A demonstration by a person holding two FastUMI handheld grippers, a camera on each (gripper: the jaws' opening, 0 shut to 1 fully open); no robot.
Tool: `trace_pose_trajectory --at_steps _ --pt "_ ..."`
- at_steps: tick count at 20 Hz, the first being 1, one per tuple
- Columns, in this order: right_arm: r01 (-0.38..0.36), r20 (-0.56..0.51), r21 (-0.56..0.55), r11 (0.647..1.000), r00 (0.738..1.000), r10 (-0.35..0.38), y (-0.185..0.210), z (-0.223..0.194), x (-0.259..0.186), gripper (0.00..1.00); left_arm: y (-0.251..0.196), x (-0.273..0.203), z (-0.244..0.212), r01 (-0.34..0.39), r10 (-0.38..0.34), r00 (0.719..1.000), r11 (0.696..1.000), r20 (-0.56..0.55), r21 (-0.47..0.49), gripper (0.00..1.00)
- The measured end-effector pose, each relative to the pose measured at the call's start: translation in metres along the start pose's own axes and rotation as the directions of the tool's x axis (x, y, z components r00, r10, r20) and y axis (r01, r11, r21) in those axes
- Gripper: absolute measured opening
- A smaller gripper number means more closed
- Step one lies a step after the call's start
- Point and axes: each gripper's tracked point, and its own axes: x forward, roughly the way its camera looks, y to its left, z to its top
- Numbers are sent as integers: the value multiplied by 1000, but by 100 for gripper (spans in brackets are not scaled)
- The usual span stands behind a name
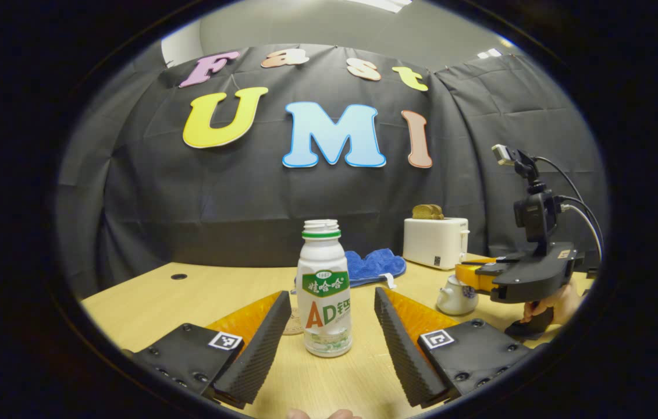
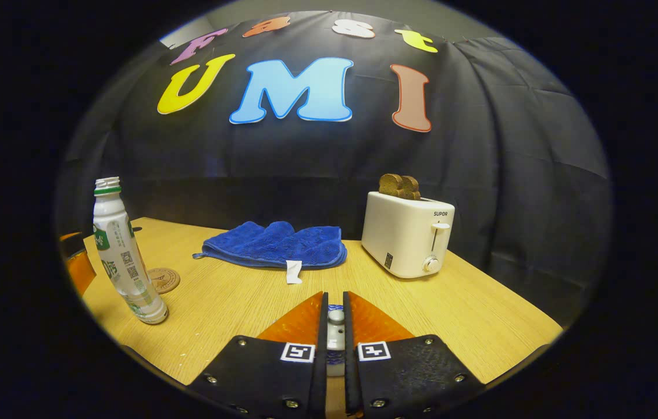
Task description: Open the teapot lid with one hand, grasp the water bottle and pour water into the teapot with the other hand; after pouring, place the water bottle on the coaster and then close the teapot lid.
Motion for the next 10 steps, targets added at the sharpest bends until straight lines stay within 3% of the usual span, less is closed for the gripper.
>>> trace_pose_trajectory --at_steps 2,3,10 --pt "5 4 -18 1000 1000 -5 0 -5 13 13 0 0 -1 -3 3 1000 1000 -1 3 97" --pt "-4 12 -16 1000 1000 4 -1 3 0 2 -1 -1 -2 -2 2 1000 1000 -5 4 99" --pt "-29 111 -22 999 993 31 1 29 -16 2 2 10 -11 -18 18 1000 1000 -25 -1 99"
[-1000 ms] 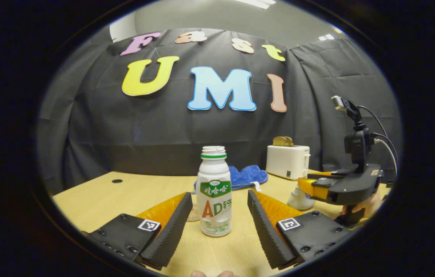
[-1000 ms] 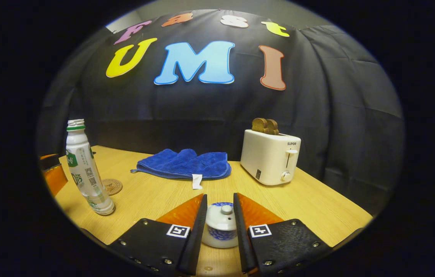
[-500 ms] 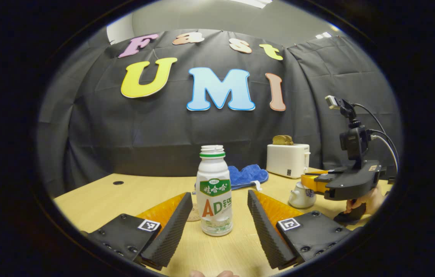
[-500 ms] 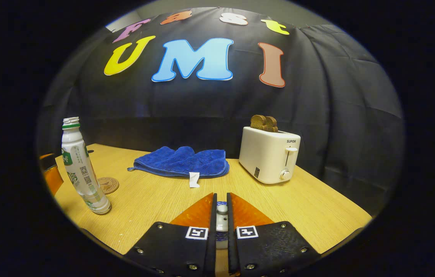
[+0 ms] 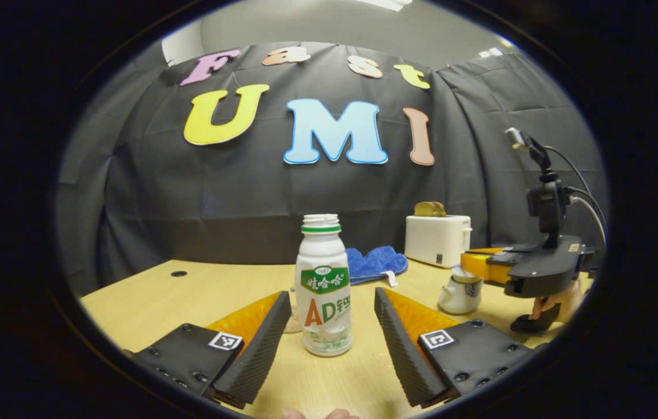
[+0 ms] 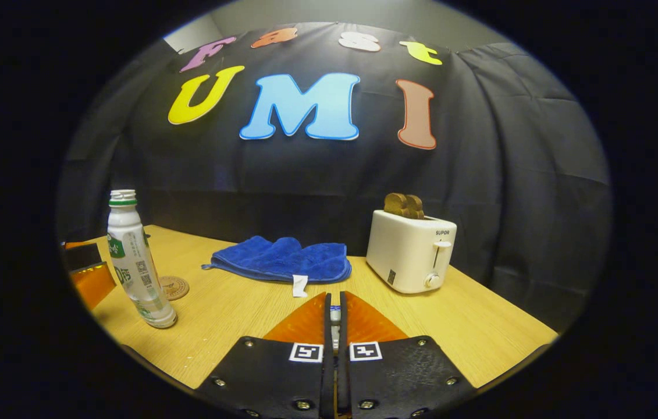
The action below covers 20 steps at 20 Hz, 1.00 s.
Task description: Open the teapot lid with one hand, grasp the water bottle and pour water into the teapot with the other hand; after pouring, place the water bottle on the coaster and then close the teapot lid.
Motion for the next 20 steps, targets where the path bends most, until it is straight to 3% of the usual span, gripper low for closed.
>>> trace_pose_trajectory --at_steps 9,16,20 --pt "-51 82 -19 998 995 53 14 18 -28 2 15 38 -5 -23 24 999 1000 -36 7 99" --pt "-67 78 -9 998 995 67 15 15 -29 2 13 61 -8 -54 55 998 998 -38 43 100" --pt "-82 82 -16 996 993 83 20 16 -34 2 7 69 -13 -55 60 997 995 -50 89 89"
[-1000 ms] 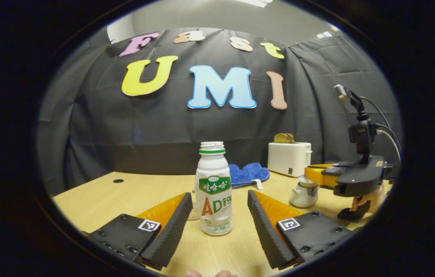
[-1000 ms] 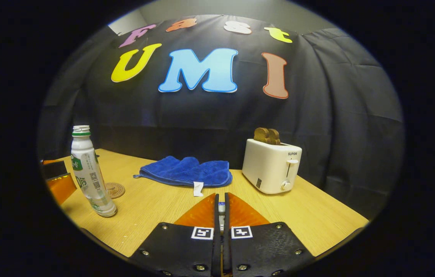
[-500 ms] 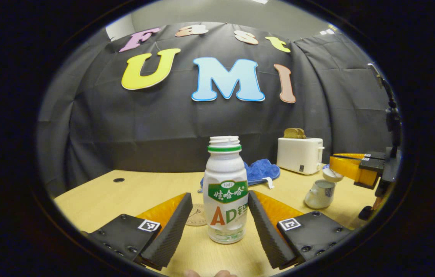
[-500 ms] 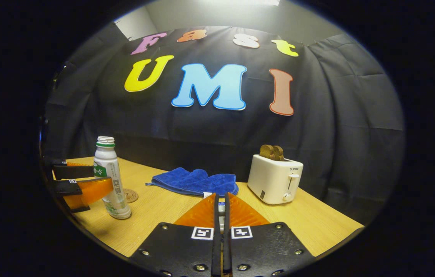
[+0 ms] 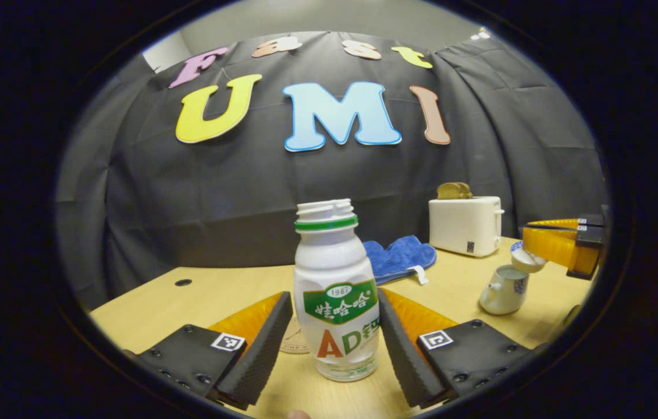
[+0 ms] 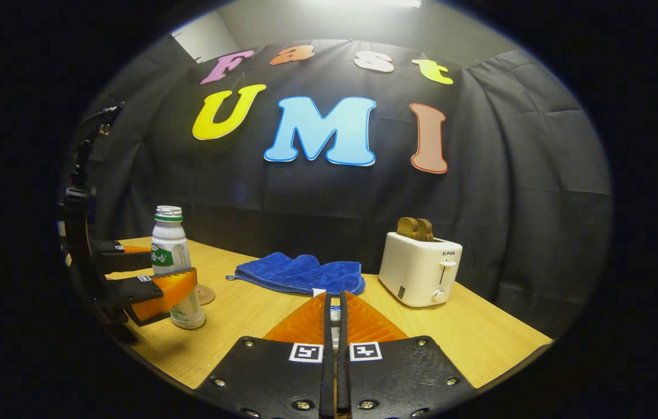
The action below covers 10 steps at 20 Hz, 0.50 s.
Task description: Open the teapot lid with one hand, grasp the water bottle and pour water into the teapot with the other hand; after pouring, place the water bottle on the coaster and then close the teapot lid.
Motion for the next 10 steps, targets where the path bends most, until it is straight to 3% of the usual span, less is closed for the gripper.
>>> trace_pose_trajectory --at_steps 2,3,4,7,10 --pt "-12 17 6 1000 1000 12 4 8 -8 2 2 -1 1 -11 11 1000 1000 6 -10 86" --pt "-17 26 10 1000 1000 16 5 11 -13 2 4 -3 1 -15 16 1000 1000 7 -18 75" --pt "-26 31 19 999 999 26 7 14 -21 2 5 -3 1 -21 22 1000 999 6 -26 84" --pt "-67 48 52 996 997 64 15 18 -51 2 8 -7 -1 -48 48 999 999 -4 -11 82" --pt "-77 65 72 994 995 72 12 20 -87 2 -3 -10 1 -12 12 1000 1000 -7 18 75"
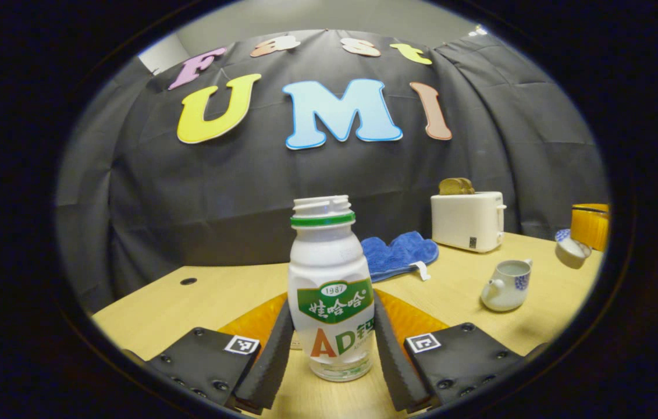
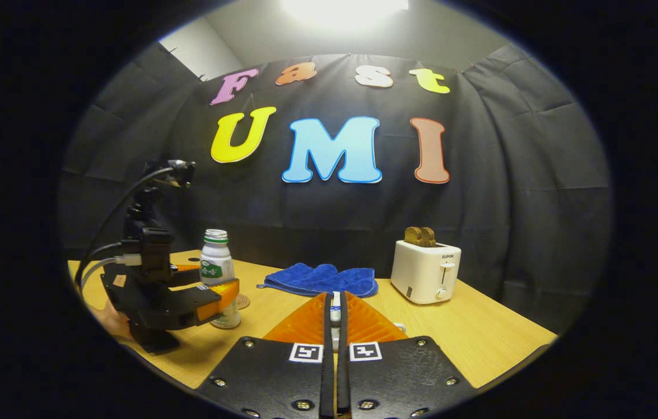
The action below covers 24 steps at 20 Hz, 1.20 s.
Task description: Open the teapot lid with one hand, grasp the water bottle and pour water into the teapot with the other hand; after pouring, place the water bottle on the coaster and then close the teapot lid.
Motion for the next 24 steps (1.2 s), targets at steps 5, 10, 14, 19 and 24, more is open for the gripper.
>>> trace_pose_trajectory --at_steps 5,10,14,19,24 --pt "8 12 31 999 1000 -8 0 -7 -50 2 -15 1 4 37 -36 999 995 -12 88 82" --pt "4 8 49 999 1000 -5 1 -15 -69 2 -29 5 7 29 -25 999 978 -21 206 81" --pt "16 4 61 998 1000 -16 -9 -23 -76 2 -37 9 12 24 -15 999 945 -29 326 81" --pt "31 -8 78 996 1000 -30 -22 -34 -79 2 -53 18 13 26 -12 999 878 -34 477 82" --pt "43 2 80 996 999 -43 -31 -35 -83 2 -73 26 13 33 -11 999 775 -37 631 82"
